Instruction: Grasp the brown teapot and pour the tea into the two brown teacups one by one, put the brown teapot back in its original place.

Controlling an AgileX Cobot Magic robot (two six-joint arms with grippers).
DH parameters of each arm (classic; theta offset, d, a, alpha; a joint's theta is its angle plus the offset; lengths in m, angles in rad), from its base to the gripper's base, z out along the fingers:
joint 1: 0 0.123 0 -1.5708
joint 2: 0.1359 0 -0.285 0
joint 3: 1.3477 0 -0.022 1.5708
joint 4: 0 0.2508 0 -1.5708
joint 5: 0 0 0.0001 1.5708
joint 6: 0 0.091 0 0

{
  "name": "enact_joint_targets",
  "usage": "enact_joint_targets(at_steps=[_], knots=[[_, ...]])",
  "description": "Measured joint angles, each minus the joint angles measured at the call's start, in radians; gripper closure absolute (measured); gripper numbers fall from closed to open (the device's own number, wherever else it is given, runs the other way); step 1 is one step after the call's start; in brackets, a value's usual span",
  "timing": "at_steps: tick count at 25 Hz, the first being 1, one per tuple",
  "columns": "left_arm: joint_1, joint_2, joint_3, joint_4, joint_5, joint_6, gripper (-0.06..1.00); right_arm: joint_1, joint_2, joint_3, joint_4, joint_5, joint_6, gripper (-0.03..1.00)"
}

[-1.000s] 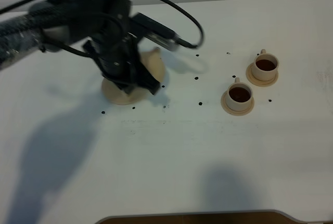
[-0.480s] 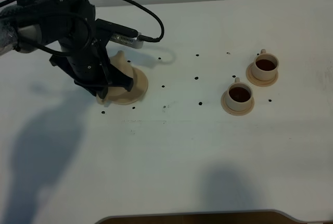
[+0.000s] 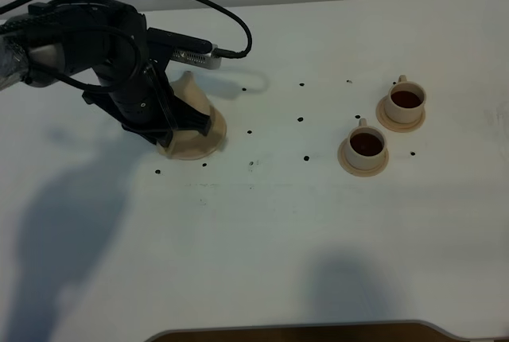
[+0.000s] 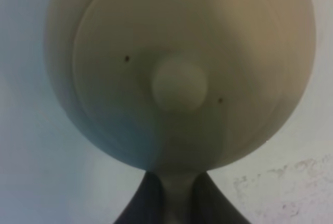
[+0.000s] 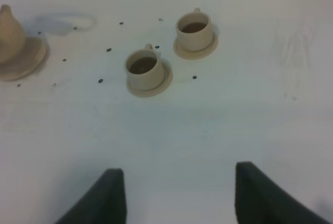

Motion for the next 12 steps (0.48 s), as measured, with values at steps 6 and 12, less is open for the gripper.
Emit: enact_joint_targets(at_steps=[6,12], knots=[[0.000,0.016,0.005,-0.008,-0.027,0.000,0.80,0.000,0.000,0.000,0.000,0.000,0.000,0.49],[0.000,0.027,0.005,-0.008,-0.035,0.000,0.80,0.000,0.000,0.000,0.000,0.000,0.000,0.49]])
